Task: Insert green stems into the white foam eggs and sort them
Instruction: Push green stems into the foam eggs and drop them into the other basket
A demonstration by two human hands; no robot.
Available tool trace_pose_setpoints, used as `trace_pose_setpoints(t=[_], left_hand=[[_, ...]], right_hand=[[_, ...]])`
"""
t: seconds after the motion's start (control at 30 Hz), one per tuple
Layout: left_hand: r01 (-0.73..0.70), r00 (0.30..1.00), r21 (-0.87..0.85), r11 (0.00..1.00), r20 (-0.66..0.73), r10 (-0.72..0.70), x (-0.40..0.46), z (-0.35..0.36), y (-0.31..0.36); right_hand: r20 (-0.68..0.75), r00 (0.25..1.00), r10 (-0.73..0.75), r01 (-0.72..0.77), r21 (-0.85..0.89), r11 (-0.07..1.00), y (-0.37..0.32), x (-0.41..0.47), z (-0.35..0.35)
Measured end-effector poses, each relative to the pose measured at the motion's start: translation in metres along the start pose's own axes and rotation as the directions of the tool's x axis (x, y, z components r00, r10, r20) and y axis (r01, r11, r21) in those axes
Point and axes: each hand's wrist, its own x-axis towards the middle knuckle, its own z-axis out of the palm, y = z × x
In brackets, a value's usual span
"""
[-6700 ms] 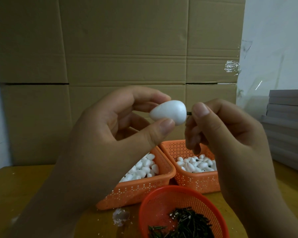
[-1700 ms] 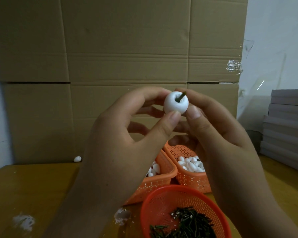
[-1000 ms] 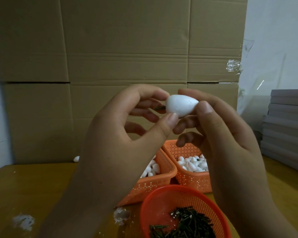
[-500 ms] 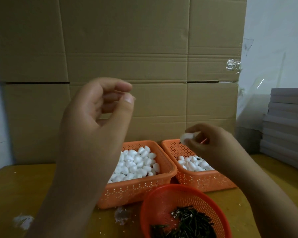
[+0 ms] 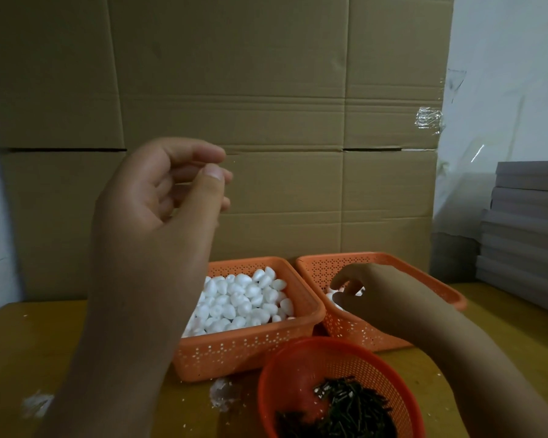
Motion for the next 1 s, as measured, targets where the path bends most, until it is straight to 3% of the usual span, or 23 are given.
trace_pose_setpoints(t=[0.3,0.37,0.43,0.53,0.6,0.73,1.0], left_hand=[[0.012,0.999,-0.025,1.0,-0.036,-0.013,0.003,-0.007,0.003],[0.011,0.999,-0.027,1.0,-0.04,-0.012,0.003,-0.008,0.004],[0.01,0.999,-0.029,1.0,-0.033,-0.011,0.004,-0.008,0.004],[0.011,0.999,-0.026,1.0,-0.034,-0.012,0.005,-0.011,0.005],[0.006,0.999,-0.03,1.0,-0.034,-0.007,0.005,-0.013,0.007],[0.008,0.999,-0.036,0.999,-0.032,-0.009,0.008,-0.018,0.009],[0.024,1.0,-0.052,0.998,-0.018,-0.025,0.01,-0.022,0.01]], right_hand=[[-0.052,0.998,0.042,-0.04,0.024,0.999,-0.01,0.016,0.02],[0.015,1.0,0.02,-0.019,-0.051,0.999,-0.021,0.033,0.025],[0.174,0.985,-0.018,0.042,-0.135,0.99,-0.036,0.054,0.034],[0.488,0.872,-0.02,0.168,-0.261,0.951,-0.059,0.079,0.049],[0.607,0.794,0.048,0.189,-0.321,0.928,-0.068,0.089,0.056],[0.643,0.756,0.125,0.255,-0.465,0.848,-0.079,0.097,0.066],[0.622,0.775,0.113,0.194,-0.403,0.894,-0.077,0.1,0.069]])
